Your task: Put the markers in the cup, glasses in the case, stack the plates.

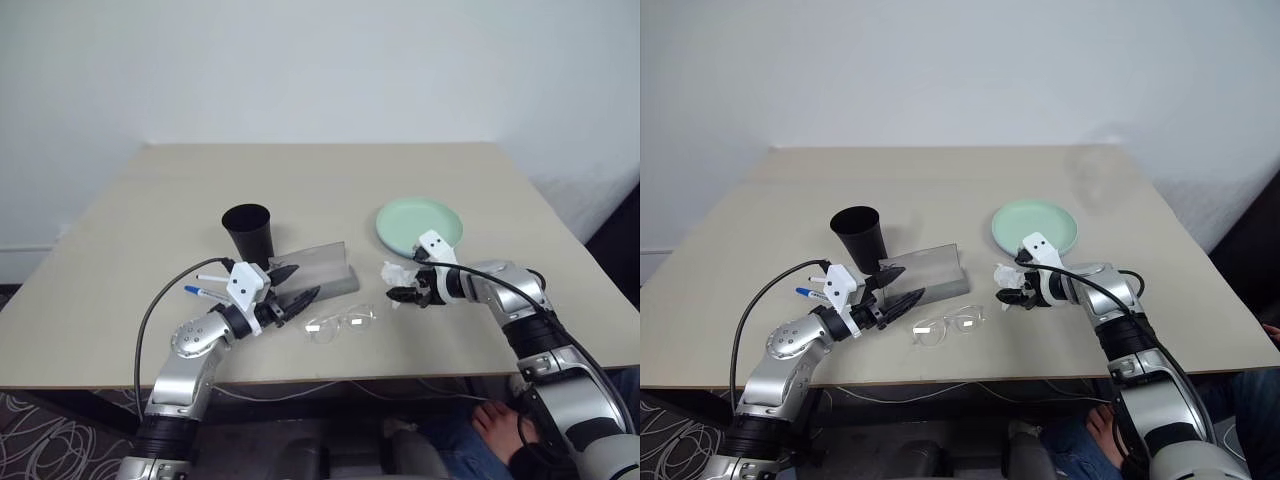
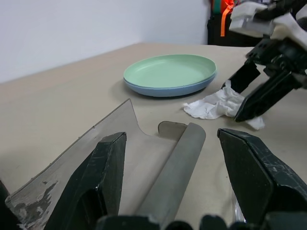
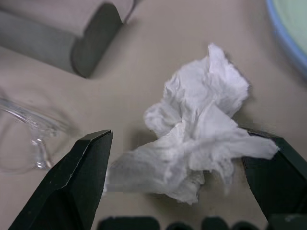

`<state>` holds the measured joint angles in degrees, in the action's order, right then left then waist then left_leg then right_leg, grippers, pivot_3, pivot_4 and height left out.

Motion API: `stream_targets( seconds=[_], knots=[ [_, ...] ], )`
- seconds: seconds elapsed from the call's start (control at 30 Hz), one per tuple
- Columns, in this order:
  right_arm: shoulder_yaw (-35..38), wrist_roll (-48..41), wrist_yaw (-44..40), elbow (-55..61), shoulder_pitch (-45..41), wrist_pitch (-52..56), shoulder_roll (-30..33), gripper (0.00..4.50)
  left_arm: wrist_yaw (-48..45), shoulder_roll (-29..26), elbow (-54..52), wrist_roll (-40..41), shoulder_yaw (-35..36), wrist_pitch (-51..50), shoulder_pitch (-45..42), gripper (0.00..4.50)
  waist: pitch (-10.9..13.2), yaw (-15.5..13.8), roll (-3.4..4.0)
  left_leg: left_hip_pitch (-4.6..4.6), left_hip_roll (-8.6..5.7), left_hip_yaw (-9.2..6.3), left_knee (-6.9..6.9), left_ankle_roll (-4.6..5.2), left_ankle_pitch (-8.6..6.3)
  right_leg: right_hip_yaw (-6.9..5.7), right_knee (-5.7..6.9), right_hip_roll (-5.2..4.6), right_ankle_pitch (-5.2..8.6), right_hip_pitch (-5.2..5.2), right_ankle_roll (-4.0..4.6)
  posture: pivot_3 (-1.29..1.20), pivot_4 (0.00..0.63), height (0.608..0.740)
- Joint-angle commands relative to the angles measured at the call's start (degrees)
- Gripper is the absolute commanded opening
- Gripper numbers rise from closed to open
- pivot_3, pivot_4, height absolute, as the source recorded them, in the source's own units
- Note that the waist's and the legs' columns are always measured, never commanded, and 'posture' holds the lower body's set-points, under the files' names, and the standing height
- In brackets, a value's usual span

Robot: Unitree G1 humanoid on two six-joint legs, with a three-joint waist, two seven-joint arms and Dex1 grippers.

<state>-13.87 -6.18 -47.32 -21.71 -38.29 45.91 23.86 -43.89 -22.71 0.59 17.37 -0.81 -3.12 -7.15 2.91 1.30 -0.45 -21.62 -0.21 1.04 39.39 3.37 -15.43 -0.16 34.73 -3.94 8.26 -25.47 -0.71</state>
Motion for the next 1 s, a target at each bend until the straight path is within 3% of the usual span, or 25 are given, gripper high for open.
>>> stream_targets(
  seconds=[0.03, 0.3, 0.33, 0.57, 0.83, 1.0],
  knots=[
    [-1.02, 1.86, -0.05, 0.18, -1.81, -3.70, 0.87, 3.07, 0.37, -0.18, -1.96, 0.08, 0.70, 0.51, -0.53, 3.22, 0.00, 0.02, 0.00, 0.00, 0.00, 0.00, 0.00, 0.00, 0.00, 0.00, 0.00, 0.00, 0.00, 0.00, 0.00, 0.00, 0.000, 0.720],
    [-0.33, 1.90, -1.24, 1.83, -2.54, -6.04, 1.80, 0.19, 0.55, -0.30, -2.09, 0.11, 0.71, 0.50, -0.42, 3.22, 0.00, 0.02, 0.00, 0.02, 0.01, -0.02, 0.00, 0.00, 0.00, 0.00, 0.03, 0.01, 0.00, 0.00, 0.01, 0.00, 0.000, 0.720],
    [0.07, 1.35, -1.78, 2.57, -2.85, -6.07, 1.99, 0.06, 0.53, -0.33, -2.08, 0.12, 0.73, 0.51, -0.41, 3.22, 0.00, 0.02, 0.00, 0.02, 0.02, -0.02, 0.00, 0.00, 0.00, 0.00, 0.02, 0.01, 0.00, 0.00, 0.01, 0.00, 0.000, 0.720],
    [5.57, -0.59, -0.23, -1.27, -10.74, -7.96, 2.10, 0.06, 0.30, -0.47, -2.15, 0.21, 0.70, 0.35, -0.46, 3.22, 0.02, 0.06, 0.02, 0.02, 0.03, 0.00, 0.00, 0.00, 0.00, 0.01, 0.03, 0.02, 0.00, -0.03, 0.01, 0.00, 0.000, 0.720],
    [7.88, 4.55, 10.21, -34.41, -24.47, -25.57, -1.20, 0.06, 0.05, -0.63, -1.91, 0.15, 0.67, 0.18, -1.14, 3.22, 0.01, 0.10, 0.01, -0.02, 0.01, 0.06, -0.06, -0.01, 0.00, -0.03, -0.05, 0.00, 0.01, -0.01, 0.01, 0.00, 0.000, 0.720],
    [10.01, 5.05, 12.31, -46.46, -28.29, -31.74, -2.24, 1.31, 0.41, -1.15, -2.34, 0.12, 1.26, 0.05, -1.30, 3.22, 0.03, 0.17, 0.04, -0.04, -0.01, 0.14, -0.20, 0.01, 0.00, 0.00, -0.08, 0.02, 0.02, -0.06, -0.01, 0.00, 0.000, 0.720]
  ],
)
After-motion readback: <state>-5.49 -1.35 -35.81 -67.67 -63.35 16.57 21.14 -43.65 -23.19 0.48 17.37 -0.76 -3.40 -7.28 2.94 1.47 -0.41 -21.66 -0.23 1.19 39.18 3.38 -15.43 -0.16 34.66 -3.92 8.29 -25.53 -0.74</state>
